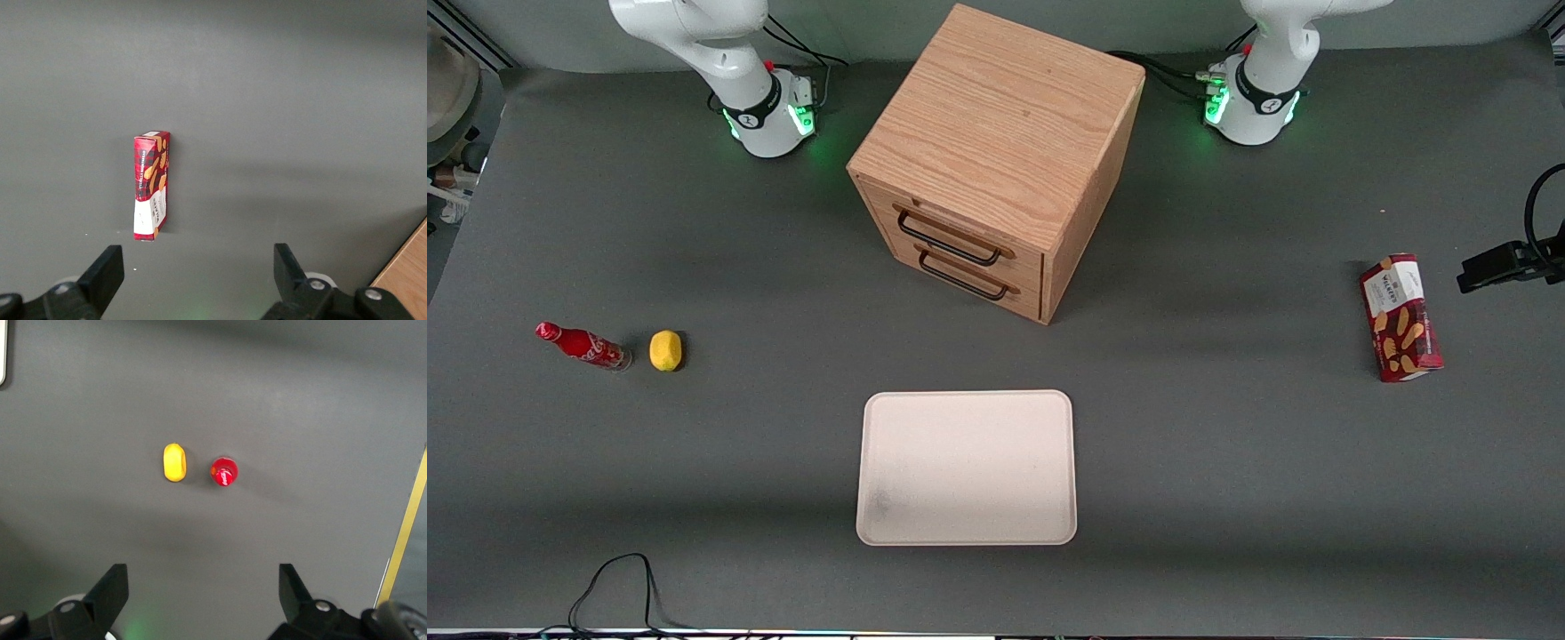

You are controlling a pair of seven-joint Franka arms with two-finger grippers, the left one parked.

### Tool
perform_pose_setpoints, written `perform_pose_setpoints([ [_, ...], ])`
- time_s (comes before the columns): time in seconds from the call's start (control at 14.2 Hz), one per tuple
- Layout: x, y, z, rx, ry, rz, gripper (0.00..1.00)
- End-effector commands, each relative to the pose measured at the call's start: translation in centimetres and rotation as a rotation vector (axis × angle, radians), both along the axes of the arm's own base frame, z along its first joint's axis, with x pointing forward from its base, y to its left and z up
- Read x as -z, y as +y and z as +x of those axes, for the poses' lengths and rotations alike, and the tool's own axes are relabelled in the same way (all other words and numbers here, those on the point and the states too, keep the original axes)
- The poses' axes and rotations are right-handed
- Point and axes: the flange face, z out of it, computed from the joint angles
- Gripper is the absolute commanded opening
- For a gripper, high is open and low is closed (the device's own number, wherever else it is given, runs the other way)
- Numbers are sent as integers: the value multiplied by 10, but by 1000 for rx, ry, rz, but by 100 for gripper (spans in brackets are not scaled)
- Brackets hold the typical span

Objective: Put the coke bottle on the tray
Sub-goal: 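Lower the right gripper around the neck of the red bottle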

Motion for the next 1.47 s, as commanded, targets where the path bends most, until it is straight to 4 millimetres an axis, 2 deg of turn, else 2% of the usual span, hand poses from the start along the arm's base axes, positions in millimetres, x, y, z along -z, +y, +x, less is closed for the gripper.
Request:
perform_pose_setpoints([
  [0.0, 12, 0, -10, -29, -23, 10, 100],
  [0.28, 53, 0, -2, -34, -50, -3, 100],
  [0.84, 165, 4, -2, -61, -108, 22, 100],
  [1.4, 238, -3, 9, -125, -148, 40, 100],
])
